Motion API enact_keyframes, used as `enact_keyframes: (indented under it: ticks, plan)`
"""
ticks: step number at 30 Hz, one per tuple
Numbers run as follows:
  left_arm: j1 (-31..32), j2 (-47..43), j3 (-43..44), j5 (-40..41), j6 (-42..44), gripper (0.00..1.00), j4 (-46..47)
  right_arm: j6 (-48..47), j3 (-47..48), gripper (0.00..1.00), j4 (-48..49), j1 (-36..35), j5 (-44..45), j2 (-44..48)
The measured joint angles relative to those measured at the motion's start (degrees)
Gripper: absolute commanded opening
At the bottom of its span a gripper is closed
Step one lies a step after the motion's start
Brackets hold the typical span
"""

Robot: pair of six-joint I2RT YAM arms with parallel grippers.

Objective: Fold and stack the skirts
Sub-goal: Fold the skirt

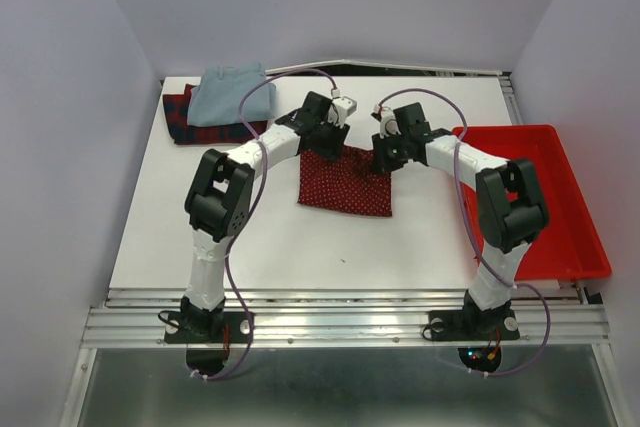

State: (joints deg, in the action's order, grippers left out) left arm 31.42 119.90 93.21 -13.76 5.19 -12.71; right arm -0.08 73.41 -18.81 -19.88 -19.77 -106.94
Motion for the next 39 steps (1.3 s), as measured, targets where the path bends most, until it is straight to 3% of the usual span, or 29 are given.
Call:
enact_keyframes:
  ticks: [2,6,14,17,18,19,24,26,29,33,34,35,39]
  plan:
    - [-0.02,-0.02,-0.28,0.35,-0.35,0.31,0.61,0.39,0.98,0.09,0.11,0.00,0.66,0.00]
    - [-0.52,-0.63,-2.43,0.24,-1.03,0.01,1.73,2.51,2.32,0.03,0.11,0.00,1.64,0.44]
    - [-2.38,-2.05,-4.39,-0.61,-1.88,0.00,3.10,6.56,3.45,0.08,1.84,0.00,3.19,1.86]
    - [-3.21,-2.21,-5.31,-0.92,-2.38,0.00,3.93,7.82,3.45,0.23,3.85,-0.02,5.25,0.35]
    - [-3.63,-2.21,-5.62,-1.07,-2.58,0.00,3.93,7.93,3.43,0.39,4.39,-0.02,6.05,-0.20]
    - [-3.96,-2.21,-5.95,-1.27,-2.73,0.00,3.96,8.28,3.34,0.45,5.18,-0.04,7.21,-1.09]
    - [-5.99,-2.21,-7.23,-2.56,-3.41,0.00,4.11,9.79,2.16,0.65,9.25,0.02,14.93,-4.81]
    - [-6.75,-2.16,-7.30,-2.97,-3.87,0.00,4.13,10.27,2.10,0.66,9.66,0.02,17.75,-5.35]
    - [-7.56,-2.14,-7.37,-3.63,-4.28,0.07,4.35,10.54,2.10,0.63,10.78,0.17,20.63,-5.25]
    - [-8.17,-2.10,-8.00,-4.07,-5.33,0.27,4.85,10.43,2.10,0.34,11.13,0.42,20.81,-3.69]
    - [-8.28,-2.08,-8.13,-4.09,-5.66,0.32,4.87,10.25,2.10,0.31,11.17,0.42,19.56,-2.78]
    - [-8.28,-1.86,-8.13,-4.07,-5.90,0.42,4.87,10.36,2.05,0.24,11.32,0.42,17.42,-1.20]
    - [-8.74,-1.11,-8.13,-4.00,-6.82,0.50,4.96,10.38,2.10,0.17,12.98,0.70,10.51,3.32]
